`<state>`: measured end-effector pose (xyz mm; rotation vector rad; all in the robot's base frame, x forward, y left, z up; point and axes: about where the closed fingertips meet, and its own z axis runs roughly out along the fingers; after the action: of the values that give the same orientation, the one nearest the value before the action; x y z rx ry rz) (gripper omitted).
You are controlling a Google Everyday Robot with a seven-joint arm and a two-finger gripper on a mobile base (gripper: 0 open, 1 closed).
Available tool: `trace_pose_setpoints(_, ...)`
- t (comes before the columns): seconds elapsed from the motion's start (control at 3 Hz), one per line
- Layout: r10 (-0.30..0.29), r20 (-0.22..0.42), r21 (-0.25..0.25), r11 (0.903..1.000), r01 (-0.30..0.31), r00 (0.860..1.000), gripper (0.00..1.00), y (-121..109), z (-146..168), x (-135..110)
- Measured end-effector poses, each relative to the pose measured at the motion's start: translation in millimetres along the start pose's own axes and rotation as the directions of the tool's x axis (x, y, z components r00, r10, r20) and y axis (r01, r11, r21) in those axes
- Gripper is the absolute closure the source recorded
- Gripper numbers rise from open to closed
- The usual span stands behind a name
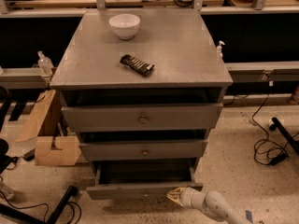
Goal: Close bottom drawer
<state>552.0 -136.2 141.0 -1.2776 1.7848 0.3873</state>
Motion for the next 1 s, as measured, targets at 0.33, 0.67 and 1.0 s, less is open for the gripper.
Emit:
trace_pose_setpoints(0.33, 0.000, 0.001, -0.001, 1.0000, 0.000, 1.000, 0.74, 0.8, 0.4, -0.2)
trace_pose_setpoints(0.67, 0.001, 0.002, -0.004, 1.0000, -0.001, 1.000, 0.51, 2.3, 2.0, -1.1)
trace_pose_setpoints(1.0, 0.001, 0.005, -0.008, 1.0000, -0.001, 1.000, 0.20, 4.7, 4.3, -2.3)
